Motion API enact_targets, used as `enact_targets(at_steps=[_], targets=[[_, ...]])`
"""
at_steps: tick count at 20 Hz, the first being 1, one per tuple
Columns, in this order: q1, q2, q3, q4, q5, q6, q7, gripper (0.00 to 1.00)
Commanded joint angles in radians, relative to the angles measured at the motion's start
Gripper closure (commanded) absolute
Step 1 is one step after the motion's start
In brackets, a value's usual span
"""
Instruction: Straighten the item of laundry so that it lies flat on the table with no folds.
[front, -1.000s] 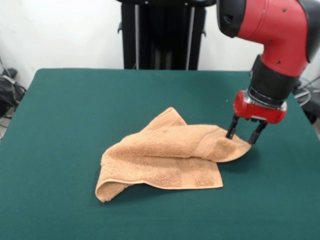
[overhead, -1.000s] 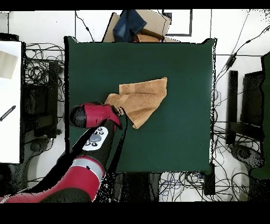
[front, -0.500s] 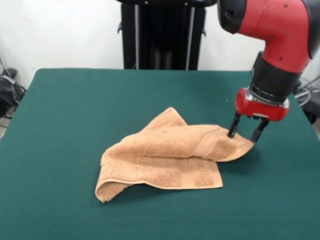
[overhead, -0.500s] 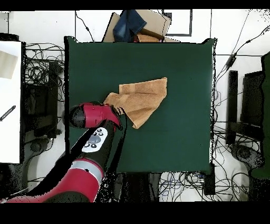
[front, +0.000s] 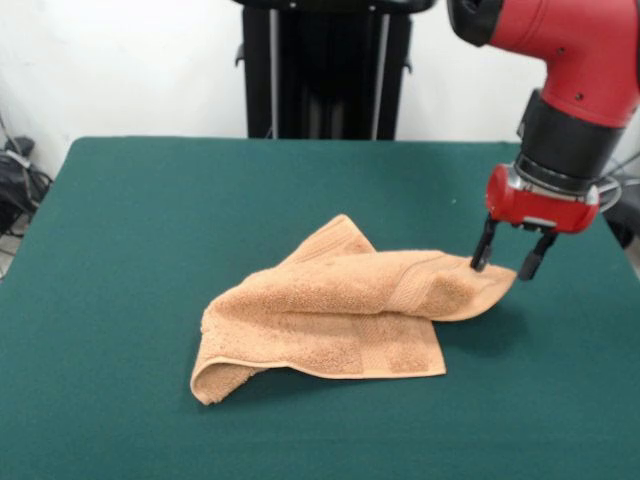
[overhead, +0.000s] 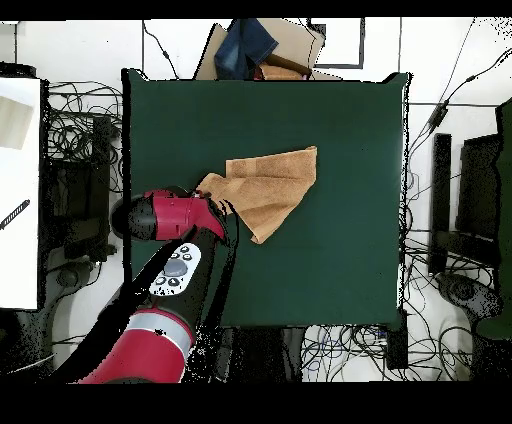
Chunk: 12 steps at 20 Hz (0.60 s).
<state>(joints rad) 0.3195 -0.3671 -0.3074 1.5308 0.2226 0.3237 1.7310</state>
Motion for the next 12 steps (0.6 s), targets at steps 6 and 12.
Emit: enact_targets(at_steps=[6,12], targets=[[0.025,0.015,0.037,0.029,0.046,0.06,0.25,0.0],[0.029,0.03,0.028,0.022,0.043,0.046,0.251,0.0]])
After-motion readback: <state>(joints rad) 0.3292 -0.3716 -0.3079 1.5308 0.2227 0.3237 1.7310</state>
